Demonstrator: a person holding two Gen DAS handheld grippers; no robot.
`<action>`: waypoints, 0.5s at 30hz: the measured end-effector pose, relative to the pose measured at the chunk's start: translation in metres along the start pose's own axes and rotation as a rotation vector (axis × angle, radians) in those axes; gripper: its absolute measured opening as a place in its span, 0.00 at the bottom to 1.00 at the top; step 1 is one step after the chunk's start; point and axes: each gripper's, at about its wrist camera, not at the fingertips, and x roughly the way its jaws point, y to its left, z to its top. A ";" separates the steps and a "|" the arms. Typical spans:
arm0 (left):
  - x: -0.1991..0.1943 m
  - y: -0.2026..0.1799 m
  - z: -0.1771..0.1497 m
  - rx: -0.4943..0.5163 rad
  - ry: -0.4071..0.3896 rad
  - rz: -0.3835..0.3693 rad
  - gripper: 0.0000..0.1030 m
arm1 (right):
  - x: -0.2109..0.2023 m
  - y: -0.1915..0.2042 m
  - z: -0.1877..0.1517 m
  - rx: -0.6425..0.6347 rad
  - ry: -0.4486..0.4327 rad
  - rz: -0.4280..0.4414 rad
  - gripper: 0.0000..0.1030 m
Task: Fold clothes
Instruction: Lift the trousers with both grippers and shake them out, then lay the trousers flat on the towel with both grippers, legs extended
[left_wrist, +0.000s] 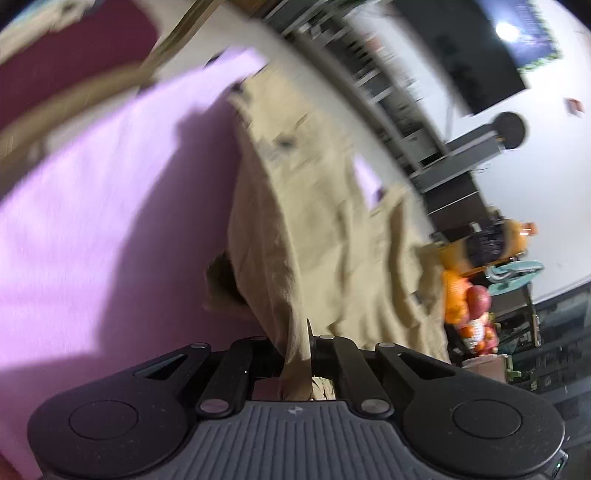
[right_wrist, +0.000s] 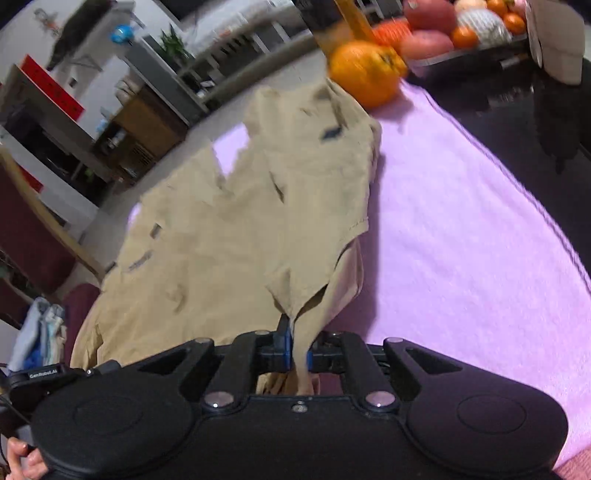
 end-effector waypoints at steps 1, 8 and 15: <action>-0.007 -0.003 -0.003 0.011 -0.012 -0.006 0.02 | -0.006 0.002 0.004 0.008 -0.012 0.018 0.06; -0.038 -0.004 -0.033 0.052 -0.048 0.024 0.03 | 0.012 0.010 0.040 -0.003 0.021 0.005 0.07; -0.015 0.028 -0.065 0.012 0.126 0.263 0.19 | 0.074 -0.017 0.013 0.009 0.144 -0.157 0.29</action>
